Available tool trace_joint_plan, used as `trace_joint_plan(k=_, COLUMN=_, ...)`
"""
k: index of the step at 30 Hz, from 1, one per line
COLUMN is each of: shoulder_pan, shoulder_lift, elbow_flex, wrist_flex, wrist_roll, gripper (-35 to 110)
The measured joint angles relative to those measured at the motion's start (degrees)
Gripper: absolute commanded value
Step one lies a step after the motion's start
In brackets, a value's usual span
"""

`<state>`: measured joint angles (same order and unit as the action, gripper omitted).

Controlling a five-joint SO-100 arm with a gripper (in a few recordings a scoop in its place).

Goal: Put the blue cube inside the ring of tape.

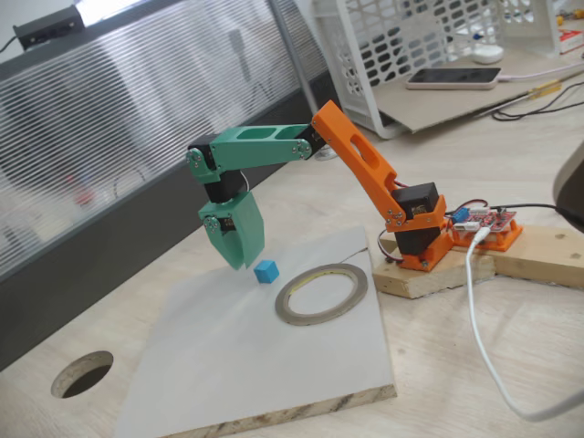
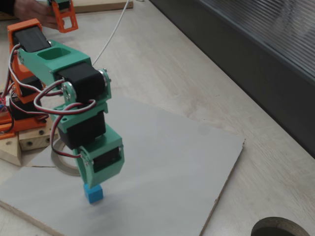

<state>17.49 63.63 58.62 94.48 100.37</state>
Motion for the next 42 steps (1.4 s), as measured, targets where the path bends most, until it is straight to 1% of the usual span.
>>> trace_joint_plan(k=3, shoulder_pan=0.0, shoulder_lift=0.0, elbow_flex=0.0, wrist_flex=0.0, wrist_roll=0.2, gripper=55)
trace_joint_plan(k=5, shoulder_pan=0.0, shoulder_lift=0.0, elbow_flex=0.0, wrist_flex=1.1, wrist_roll=0.2, gripper=63)
trace_joint_plan(k=8, shoulder_pan=0.0, shoulder_lift=0.0, elbow_flex=0.0, wrist_flex=5.5, wrist_roll=0.2, gripper=72)
trace_joint_plan(k=11, shoulder_pan=0.0, shoulder_lift=0.0, elbow_flex=0.0, wrist_flex=10.8, wrist_roll=0.2, gripper=77)
trace_joint_plan(k=17, shoulder_pan=0.0, shoulder_lift=0.0, elbow_flex=0.0, wrist_flex=12.8, wrist_roll=0.4, gripper=79)
trace_joint_plan(k=42, shoulder_pan=0.0, shoulder_lift=0.0, elbow_flex=0.0, wrist_flex=12.8, wrist_roll=0.4, gripper=78)
